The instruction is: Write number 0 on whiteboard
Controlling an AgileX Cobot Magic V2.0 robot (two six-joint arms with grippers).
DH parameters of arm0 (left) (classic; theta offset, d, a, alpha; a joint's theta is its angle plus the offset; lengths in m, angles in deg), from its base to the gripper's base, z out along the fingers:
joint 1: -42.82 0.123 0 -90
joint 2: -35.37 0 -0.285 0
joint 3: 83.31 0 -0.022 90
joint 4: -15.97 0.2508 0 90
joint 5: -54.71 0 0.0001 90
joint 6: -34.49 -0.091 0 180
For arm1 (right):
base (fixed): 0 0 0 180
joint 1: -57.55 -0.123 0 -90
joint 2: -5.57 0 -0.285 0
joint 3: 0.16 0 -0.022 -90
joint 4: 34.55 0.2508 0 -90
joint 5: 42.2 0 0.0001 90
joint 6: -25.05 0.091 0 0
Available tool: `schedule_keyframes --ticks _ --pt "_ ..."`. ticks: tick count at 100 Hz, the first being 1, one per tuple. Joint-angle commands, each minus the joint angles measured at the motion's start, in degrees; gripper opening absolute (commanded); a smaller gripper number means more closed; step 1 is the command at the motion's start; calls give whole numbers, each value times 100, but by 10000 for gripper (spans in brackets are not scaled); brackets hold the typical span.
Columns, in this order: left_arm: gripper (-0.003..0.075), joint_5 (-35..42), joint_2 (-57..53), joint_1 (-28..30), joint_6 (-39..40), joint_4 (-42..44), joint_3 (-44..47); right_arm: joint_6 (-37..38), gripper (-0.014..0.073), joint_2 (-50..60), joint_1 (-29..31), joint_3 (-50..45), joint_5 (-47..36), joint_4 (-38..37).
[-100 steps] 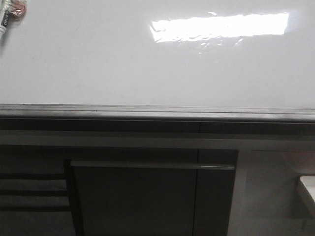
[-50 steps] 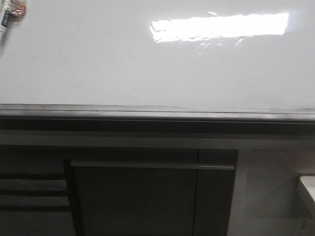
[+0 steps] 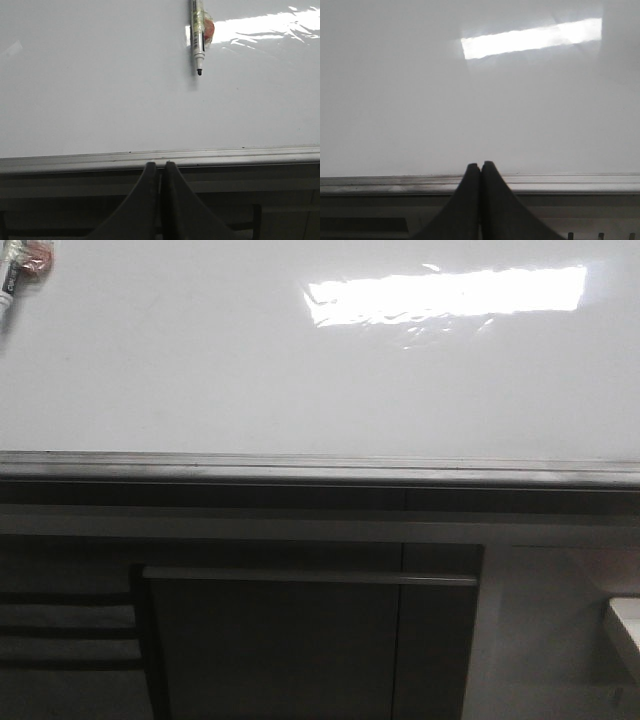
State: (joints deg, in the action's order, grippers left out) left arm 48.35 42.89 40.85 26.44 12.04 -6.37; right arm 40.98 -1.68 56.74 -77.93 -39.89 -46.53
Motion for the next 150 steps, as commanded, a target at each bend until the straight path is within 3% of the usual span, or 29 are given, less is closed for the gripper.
schedule_keyframes --ticks 1,20,41,75,94,116,130,150 --pt "-20 595 -146 -44 14 -137 143 -43 -73 106 32 -56 -506 -4" --pt "-20 1361 -146 -44 14 -528 1 -43 -73 106 32 432 -447 551" --pt "-20 1173 48 -44 14 -759 -1084 -43 -73 -160 32 1734 575 593" --pt "-20 -1248 1869 -44 14 -583 -3351 -54 -73 -1984 32 3619 2807 553" --pt "-20 -2116 2689 -44 14 -544 -3607 -54 -73 -2732 32 3758 3439 553" --pt "-20 -2054 3223 -44 14 -555 -3607 -76 -73 -3035 32 3758 3397 500" --pt "-20 -1938 3340 -44 14 -555 -3607 -1298 -73 -3035 32 3758 3392 485" --pt "-18 -1804 3376 -44 14 -555 -3607 -1319 -39 -3035 32 3758 3425 433"
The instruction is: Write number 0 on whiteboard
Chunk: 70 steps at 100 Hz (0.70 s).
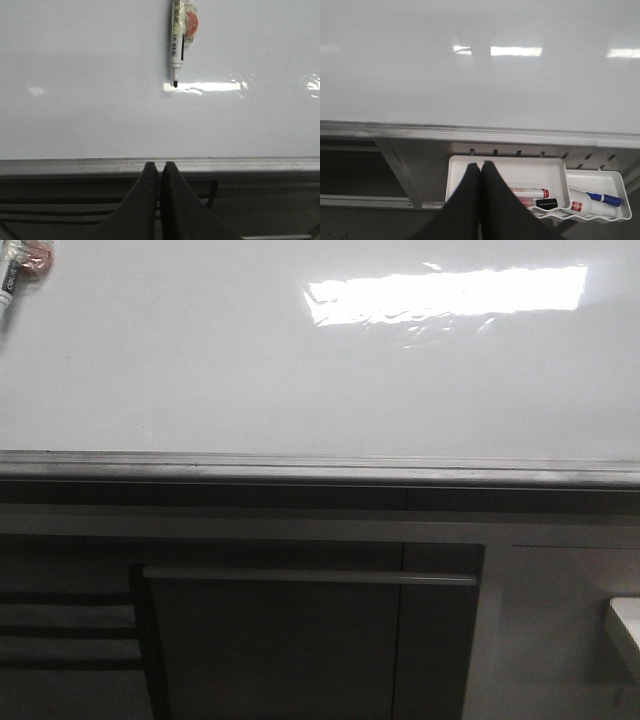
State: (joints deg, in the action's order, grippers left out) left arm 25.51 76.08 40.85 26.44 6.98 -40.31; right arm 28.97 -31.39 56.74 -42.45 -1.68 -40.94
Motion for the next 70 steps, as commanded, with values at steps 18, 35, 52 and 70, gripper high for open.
schedule_keyframes --ticks 18,35,52,70 --pt "97 642 222 -44 -14 -48 -213 -118 220 -64 32 210 -492 -126" --pt "343 923 540 -44 -14 -48 -250 -118 299 -67 32 210 -645 218" --pt "389 941 1189 -44 -29 -48 -620 -128 299 -369 -5 338 -662 565" --pt "366 936 2052 -321 -150 -48 -1117 -142 299 -757 -188 455 -649 570"
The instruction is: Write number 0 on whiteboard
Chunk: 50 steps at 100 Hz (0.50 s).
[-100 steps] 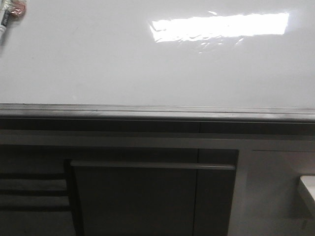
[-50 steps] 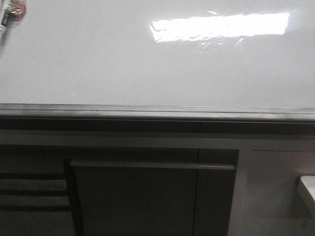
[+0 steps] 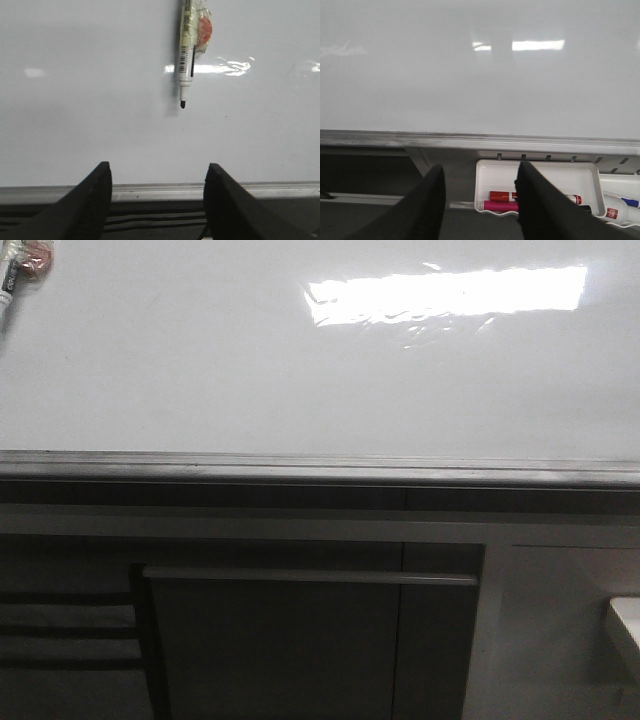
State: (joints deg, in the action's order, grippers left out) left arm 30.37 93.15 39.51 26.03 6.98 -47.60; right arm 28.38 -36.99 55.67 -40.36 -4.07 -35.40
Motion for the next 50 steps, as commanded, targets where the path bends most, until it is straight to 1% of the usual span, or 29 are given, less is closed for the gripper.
schedule_keyframes --ticks 1,9,22,50 --pt "365 450 420 -205 -141 -38 -408 -84 299 -221 -105 256 -409 16" --pt "351 473 835 -380 -385 -38 -674 -84 299 -312 -188 256 -433 16" --pt "331 340 1514 -444 -397 -38 -1144 -84 299 -404 -253 256 -433 16" --pt "342 22 2589 -444 -397 110 -2187 -84 299 -403 -253 256 -433 16"
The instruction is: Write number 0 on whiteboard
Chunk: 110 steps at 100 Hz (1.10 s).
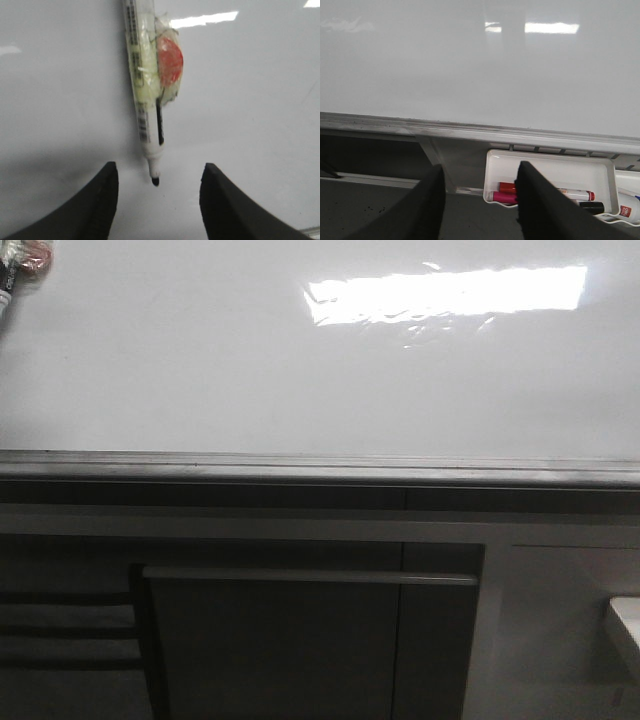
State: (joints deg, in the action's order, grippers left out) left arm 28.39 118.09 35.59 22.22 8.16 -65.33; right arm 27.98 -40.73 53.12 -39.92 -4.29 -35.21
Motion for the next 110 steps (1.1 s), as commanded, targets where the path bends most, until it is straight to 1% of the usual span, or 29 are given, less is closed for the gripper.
schedule_keyframes --ticks 1,10,44,49,53,54,55,68,69,80,94,110 --pt "344 206 115 -51 -16 -7 -454 -44 299 -29 2 212 -412 -2" --pt "370 145 400 -51 -16 -7 -701 -44 299 -29 2 212 -412 -2" --pt "363 10 863 -51 -5 64 -1127 -44 299 -29 2 212 -424 -21" --pt "340 -4 863 -51 -5 64 -1127 -44 299 -29 2 212 -436 -21" --pt "300 -15 863 -51 -5 64 -1127 -44 299 -29 2 212 -436 -38" --pt "300 -15 863 -51 -5 78 -1127 -44 299 -29 2 212 -436 -36" --pt "278 -15 863 -51 -5 91 -1127 -44 299 -29 2 212 -436 -36" --pt "162 -18 866 -51 -15 185 -1127 -44 299 -29 2 212 -436 -41" --pt "145 -28 866 -51 -15 188 -1127 -44 299 -29 2 212 -436 -41" --pt "71 -52 866 -51 -15 198 -1127 -44 299 -29 2 212 -436 -62" --pt "13 -180 841 -59 -132 211 -1127 -44 299 -29 2 212 -436 -84" --pt "6 -656 624 -59 -816 211 -1127 -44 299 -29 2 212 -436 -85"
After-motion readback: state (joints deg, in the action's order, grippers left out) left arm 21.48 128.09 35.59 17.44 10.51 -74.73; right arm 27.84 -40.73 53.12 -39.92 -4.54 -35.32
